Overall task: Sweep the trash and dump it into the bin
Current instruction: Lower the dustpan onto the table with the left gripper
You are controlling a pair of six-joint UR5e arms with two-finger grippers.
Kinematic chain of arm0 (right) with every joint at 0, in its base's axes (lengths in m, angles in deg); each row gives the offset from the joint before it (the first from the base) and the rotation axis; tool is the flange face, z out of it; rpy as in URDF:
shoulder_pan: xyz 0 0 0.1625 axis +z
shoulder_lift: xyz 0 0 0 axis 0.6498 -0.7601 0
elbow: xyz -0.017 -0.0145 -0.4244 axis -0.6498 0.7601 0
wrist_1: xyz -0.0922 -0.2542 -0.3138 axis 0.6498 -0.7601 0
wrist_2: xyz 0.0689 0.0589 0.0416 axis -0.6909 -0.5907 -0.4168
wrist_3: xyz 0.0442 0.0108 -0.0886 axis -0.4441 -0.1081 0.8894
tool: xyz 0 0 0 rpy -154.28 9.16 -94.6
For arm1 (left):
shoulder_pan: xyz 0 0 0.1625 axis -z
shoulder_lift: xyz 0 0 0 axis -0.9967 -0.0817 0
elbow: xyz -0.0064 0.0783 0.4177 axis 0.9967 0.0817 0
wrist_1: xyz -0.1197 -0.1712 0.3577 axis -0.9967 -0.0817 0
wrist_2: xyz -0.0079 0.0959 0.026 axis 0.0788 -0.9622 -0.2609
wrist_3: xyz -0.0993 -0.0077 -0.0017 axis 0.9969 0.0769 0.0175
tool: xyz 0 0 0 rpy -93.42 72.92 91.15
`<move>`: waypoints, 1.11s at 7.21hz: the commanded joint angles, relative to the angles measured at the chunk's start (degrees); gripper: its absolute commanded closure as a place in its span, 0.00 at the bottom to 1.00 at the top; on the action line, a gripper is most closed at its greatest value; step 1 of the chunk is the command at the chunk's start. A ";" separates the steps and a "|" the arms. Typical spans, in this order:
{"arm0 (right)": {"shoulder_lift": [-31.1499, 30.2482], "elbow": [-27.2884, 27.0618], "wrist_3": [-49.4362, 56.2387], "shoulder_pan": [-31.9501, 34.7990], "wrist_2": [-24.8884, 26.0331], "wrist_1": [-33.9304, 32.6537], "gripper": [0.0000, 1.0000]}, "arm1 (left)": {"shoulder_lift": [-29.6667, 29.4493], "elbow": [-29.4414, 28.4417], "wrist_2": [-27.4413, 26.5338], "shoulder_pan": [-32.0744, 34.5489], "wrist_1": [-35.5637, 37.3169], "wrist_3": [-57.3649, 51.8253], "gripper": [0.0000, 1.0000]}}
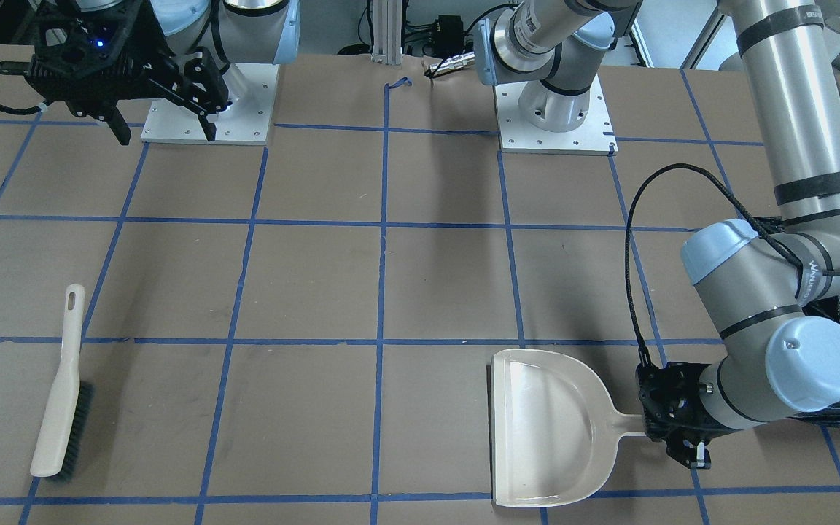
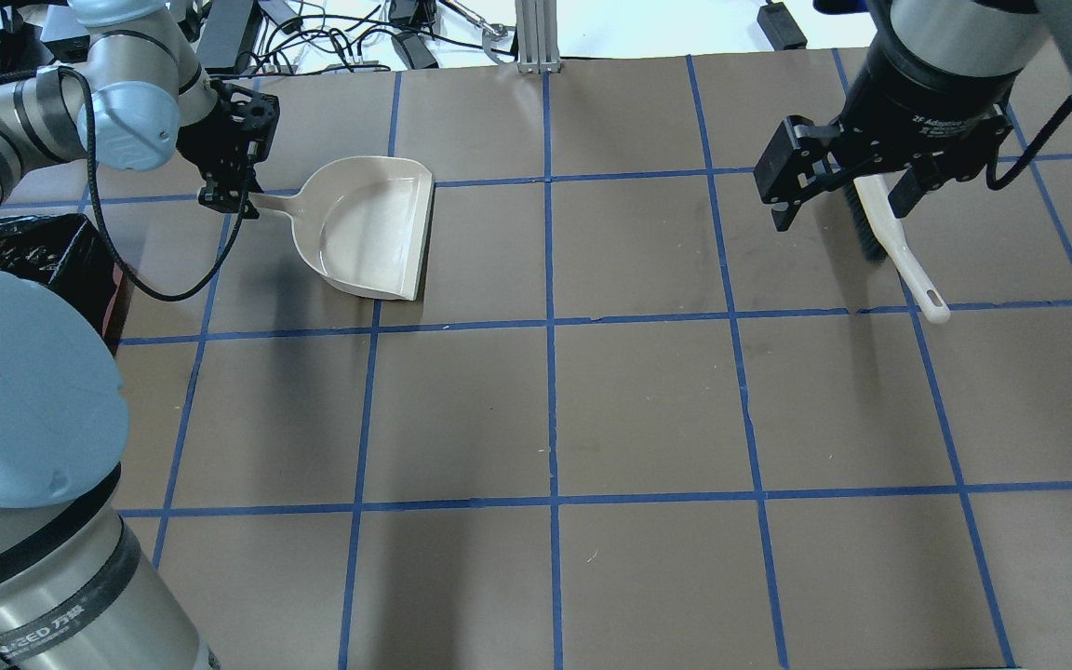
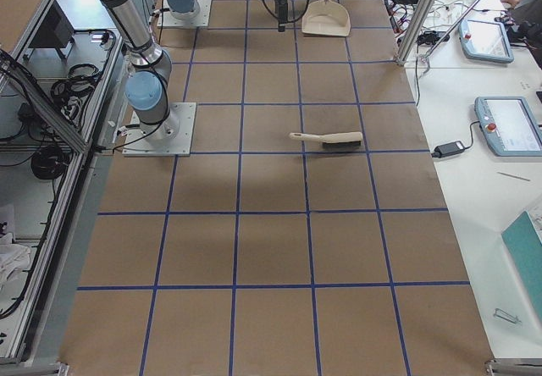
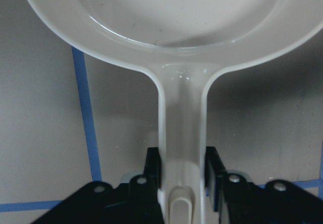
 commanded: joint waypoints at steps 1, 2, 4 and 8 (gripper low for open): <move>-1.28 -0.86 0.67 -0.39 0.43 -0.41 0.00 | 0.16 0.31 0.09 0.20 -0.10 1.03 1.00; -1.20 -0.95 0.84 -0.30 -0.01 -1.18 0.00 | 0.34 0.48 -0.09 0.20 -0.10 1.12 1.00; 1.50 -0.95 0.75 -0.13 0.51 -1.37 0.00 | 1.03 1.71 -0.18 0.29 -0.10 4.08 1.00; 1.96 0.11 1.02 -1.88 -0.01 -0.84 0.00 | 1.21 2.42 -0.27 0.20 -0.01 5.07 0.97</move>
